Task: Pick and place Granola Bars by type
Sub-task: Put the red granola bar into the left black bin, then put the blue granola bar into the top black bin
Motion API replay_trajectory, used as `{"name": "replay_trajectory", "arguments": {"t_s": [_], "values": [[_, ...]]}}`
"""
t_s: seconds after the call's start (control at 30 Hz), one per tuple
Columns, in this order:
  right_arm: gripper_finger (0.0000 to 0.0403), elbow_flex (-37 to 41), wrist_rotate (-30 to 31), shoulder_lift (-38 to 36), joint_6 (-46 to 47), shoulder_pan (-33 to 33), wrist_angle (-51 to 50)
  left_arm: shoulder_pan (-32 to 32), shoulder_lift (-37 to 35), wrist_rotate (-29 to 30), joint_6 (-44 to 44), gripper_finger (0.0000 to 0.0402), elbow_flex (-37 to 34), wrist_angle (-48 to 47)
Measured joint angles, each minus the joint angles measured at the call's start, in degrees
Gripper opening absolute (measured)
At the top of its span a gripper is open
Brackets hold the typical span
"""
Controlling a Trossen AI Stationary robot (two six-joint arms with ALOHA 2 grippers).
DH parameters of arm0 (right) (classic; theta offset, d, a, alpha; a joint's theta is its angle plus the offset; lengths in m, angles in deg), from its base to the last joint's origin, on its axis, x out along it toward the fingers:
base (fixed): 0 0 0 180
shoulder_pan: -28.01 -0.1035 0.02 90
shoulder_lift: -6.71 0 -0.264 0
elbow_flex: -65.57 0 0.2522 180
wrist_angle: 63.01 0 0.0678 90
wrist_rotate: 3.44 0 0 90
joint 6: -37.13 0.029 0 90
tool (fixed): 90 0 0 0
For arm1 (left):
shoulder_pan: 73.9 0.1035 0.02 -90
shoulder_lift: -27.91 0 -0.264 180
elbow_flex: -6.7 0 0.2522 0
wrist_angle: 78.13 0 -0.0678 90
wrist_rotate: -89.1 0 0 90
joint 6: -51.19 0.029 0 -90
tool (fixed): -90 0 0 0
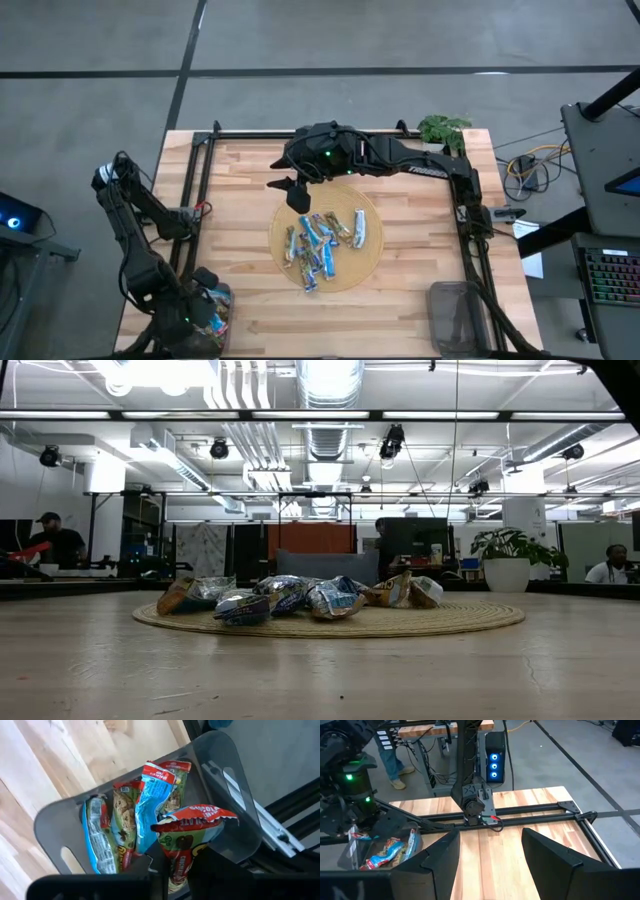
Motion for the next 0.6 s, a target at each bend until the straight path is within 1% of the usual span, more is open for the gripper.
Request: {"name": "replay_trajectory", "arguments": {"t_s": [0.1,0.23,0.4,0.6], "values": [[0.0203,0.00,0.03,0.00,-0.01,-0.40,0.01,0.01,0.00,-1.53,-2.87,0.0039,-0.74,-0.03],[0.0203,0.00,0.00,0.00,-0.02,-0.88,0.02,0.02,-0.02,-4.83,-5.72,0.0069,-2.56,-0.02],[0.0203,0.00,0.00,0.00,-0.02,-1.43,0.02,0.02,-0.02,-7.90,-6.04,0.0106,-3.53,0.43],[0.0203,0.00,0.00,0.00,-0.02,-1.50,0.02,0.09,-0.14,-8.49,-5.64,0.0114,-3.11,0.52]]}}
